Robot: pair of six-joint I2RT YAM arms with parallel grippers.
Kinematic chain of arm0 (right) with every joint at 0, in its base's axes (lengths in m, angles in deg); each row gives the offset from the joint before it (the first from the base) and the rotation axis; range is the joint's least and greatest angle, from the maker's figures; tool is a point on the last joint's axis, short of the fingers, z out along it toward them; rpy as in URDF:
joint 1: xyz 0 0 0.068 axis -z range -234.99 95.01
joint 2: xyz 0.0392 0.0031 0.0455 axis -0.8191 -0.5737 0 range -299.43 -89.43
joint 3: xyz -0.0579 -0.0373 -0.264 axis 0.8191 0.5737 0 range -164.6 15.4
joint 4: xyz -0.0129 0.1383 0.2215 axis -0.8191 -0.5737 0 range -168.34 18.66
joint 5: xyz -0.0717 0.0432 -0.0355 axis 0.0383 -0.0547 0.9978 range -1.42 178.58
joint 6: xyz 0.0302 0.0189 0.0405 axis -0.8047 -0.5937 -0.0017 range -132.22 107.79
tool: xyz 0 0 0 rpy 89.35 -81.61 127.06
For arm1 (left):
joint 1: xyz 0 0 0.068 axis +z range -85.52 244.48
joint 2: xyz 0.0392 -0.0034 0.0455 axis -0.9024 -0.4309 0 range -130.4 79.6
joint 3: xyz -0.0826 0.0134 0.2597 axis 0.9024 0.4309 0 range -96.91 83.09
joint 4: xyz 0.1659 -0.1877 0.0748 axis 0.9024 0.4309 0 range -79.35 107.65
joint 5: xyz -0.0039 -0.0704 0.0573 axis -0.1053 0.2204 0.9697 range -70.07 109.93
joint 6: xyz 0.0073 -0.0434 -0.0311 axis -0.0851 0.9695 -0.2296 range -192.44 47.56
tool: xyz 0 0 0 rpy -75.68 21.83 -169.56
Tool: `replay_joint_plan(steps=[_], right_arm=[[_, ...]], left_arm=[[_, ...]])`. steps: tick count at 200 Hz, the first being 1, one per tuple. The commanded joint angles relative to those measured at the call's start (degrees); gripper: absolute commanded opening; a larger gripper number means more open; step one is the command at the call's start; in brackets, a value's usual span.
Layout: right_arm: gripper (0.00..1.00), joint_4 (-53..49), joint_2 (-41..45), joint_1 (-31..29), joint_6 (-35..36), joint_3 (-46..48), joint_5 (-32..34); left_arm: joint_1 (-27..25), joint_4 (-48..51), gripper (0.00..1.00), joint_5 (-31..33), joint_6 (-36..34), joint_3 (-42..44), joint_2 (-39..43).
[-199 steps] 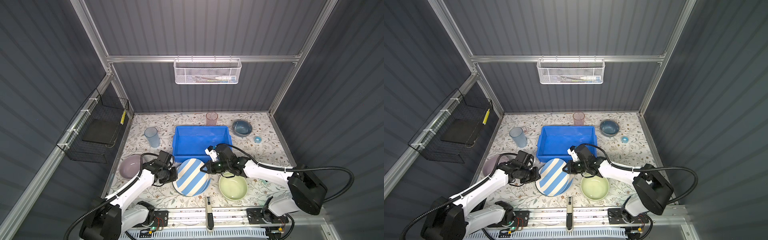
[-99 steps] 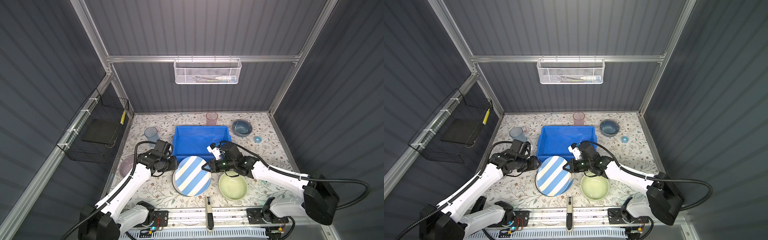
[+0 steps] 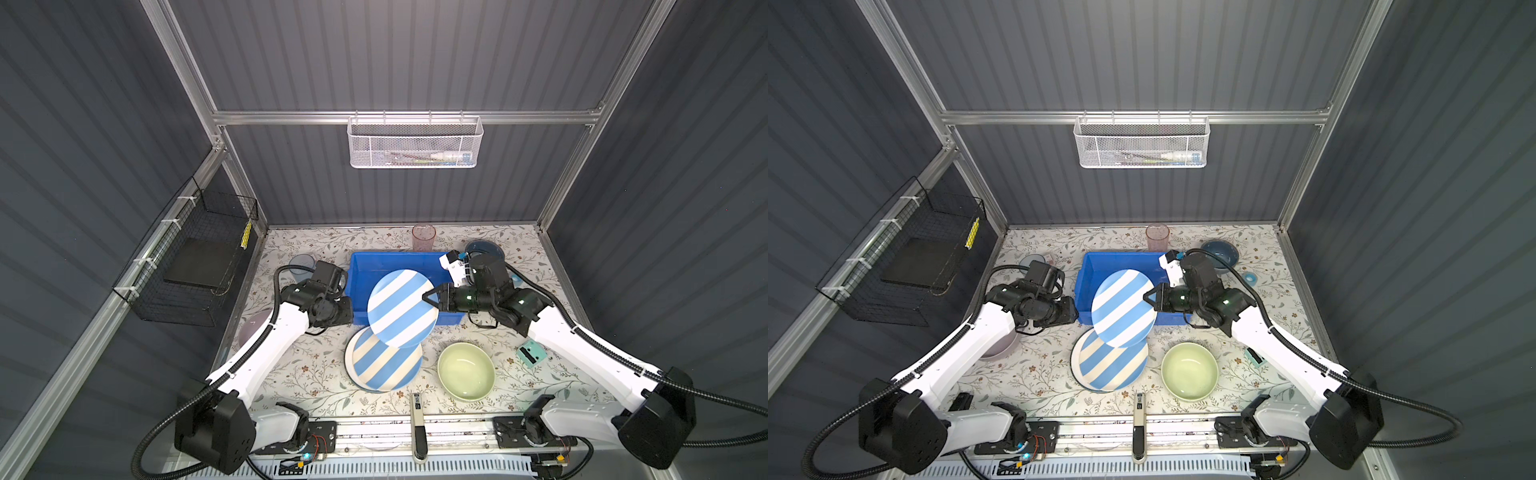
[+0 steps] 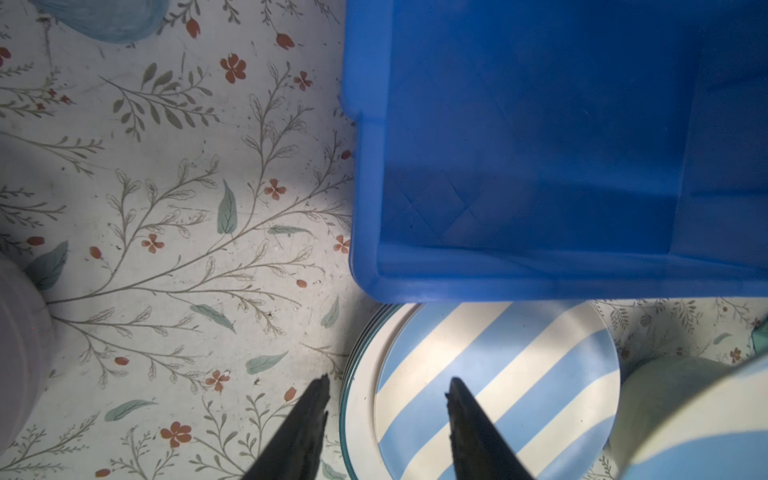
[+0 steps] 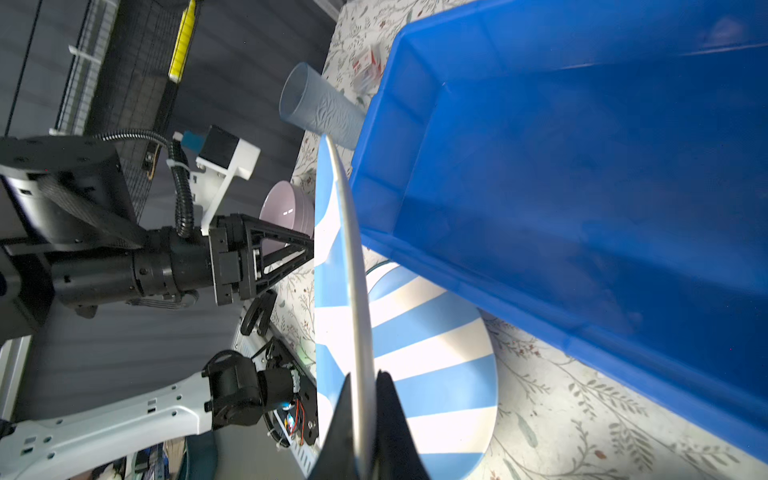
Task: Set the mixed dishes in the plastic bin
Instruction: 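Lift the top striped plate with the right gripper over the blue bin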
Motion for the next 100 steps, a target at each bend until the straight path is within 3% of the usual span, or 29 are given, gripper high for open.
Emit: replay_joint_plan(steps=[1, 100], right_arm=[[0.0, -1.73, -2.81, 1.98, 1.59, -4.97, 0.73], [0.0, -2.37, -24.89, 5.12, 3.38, -22.14, 6.4]], left_arm=[[1.35, -1.06, 0.46, 0.36, -3.02, -2.26, -2.44], [3.76, -3.28, 0.35, 0.51, -6.63, -9.65, -13.8]])
